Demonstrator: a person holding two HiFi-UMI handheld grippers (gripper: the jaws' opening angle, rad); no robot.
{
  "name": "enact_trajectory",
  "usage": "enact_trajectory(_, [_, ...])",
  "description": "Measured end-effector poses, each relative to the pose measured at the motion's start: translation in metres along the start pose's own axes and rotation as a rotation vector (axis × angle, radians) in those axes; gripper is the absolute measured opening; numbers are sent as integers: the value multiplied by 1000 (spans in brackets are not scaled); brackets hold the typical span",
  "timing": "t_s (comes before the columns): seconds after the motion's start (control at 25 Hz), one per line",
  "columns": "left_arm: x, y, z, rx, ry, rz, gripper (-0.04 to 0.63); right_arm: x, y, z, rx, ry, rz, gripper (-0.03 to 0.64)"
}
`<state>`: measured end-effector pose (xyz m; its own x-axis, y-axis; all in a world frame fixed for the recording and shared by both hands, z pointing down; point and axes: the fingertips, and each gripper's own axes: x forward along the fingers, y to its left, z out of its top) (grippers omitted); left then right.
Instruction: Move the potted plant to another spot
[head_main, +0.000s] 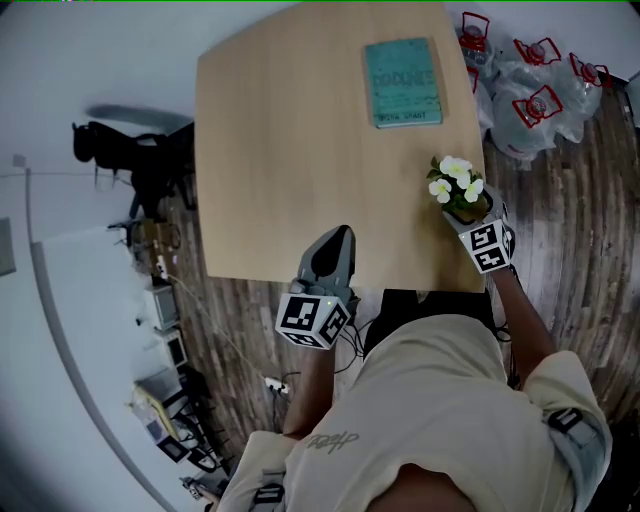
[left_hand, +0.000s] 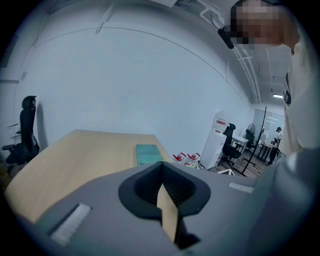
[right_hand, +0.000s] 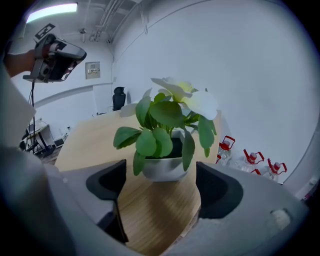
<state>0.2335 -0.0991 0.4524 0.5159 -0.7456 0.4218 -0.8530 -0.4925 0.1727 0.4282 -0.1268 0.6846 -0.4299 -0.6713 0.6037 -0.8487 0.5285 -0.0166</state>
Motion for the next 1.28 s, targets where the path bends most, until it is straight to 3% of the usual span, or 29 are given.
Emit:
enact_trajectory(0.44, [-11, 13, -8, -39, 3, 49, 17, 25, 2, 11, -10, -16, 5, 428])
enact_trajectory(0.48, [-12, 14, -9, -40, 2, 52, 17, 25, 0, 11, -12, -11, 0, 418])
enact_trajectory(0.56, [-13, 17, -9, -45, -3, 59, 17, 25, -3, 9, -19, 1, -13, 332])
enact_trajectory(1.04, [-15, 19, -13, -56, -16, 55, 17, 9, -4, 18, -6, -29, -8, 333])
enact_trajectory(1.28, [-18, 19, -11, -56, -26, 59, 17, -12, 7, 52, -28, -79, 26, 333])
